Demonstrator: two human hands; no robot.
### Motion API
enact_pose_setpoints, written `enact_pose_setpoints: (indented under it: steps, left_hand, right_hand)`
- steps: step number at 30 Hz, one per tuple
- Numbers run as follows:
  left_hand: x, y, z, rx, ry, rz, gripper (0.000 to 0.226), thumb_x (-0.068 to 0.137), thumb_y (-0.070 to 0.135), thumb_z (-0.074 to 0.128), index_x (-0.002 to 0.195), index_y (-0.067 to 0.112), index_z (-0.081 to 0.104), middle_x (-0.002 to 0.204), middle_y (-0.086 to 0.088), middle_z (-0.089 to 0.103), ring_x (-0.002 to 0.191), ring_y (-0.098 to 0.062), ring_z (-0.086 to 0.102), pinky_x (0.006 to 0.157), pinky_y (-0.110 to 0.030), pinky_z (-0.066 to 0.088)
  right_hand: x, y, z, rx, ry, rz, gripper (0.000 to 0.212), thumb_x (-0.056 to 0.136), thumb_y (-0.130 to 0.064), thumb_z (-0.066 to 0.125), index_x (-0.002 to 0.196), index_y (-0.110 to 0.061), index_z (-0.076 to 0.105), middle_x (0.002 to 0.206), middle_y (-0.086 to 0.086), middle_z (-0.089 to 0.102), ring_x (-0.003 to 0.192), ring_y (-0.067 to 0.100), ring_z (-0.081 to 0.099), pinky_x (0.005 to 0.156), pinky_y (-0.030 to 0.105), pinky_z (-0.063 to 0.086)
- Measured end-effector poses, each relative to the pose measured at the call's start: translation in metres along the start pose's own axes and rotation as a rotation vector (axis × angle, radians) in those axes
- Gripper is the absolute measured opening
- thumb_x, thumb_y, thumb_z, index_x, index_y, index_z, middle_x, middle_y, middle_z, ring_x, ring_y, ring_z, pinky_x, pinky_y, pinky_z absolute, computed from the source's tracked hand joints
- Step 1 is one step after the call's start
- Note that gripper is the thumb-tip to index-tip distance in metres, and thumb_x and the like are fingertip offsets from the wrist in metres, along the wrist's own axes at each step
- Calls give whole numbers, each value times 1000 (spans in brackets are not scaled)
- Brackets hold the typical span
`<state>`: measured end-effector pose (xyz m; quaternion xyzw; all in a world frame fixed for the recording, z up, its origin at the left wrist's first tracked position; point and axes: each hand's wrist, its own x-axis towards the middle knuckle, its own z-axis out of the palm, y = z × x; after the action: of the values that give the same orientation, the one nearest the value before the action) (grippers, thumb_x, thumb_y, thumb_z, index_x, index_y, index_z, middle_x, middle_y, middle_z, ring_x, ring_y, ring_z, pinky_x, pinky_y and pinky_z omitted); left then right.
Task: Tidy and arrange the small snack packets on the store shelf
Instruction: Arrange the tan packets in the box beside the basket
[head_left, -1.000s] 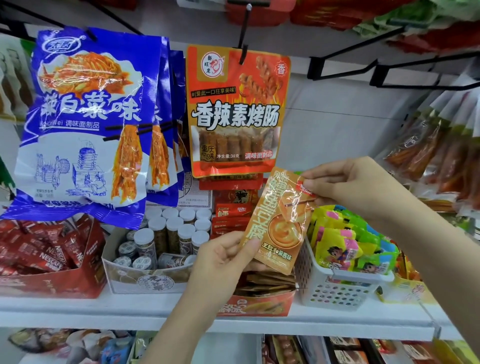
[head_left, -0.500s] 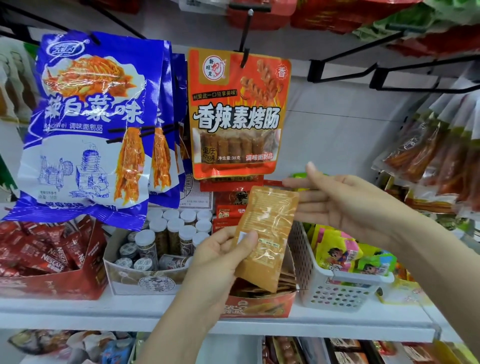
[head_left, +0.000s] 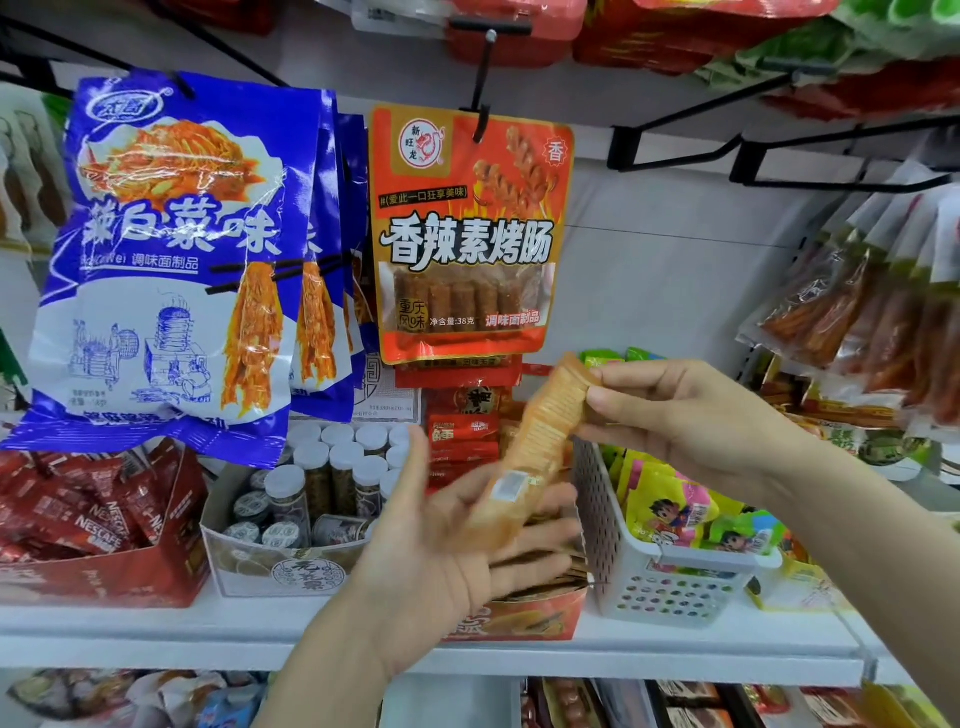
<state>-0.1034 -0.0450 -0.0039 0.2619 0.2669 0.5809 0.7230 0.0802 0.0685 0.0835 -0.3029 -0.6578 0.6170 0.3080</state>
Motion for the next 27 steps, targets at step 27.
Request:
enact_pose_setpoints:
  steps: [27]
  left_hand:
    - [11, -29, -23, 1574, 275, 395, 30, 87, 58, 62, 108, 38, 70, 101, 26, 67, 97, 12, 56, 83, -14, 48]
  right_hand:
    - [-11, 49, 21, -1259, 410, -326, 15, 91, -22, 64, 103, -25, 72, 90, -2, 77, 85, 22, 71, 76, 35, 54]
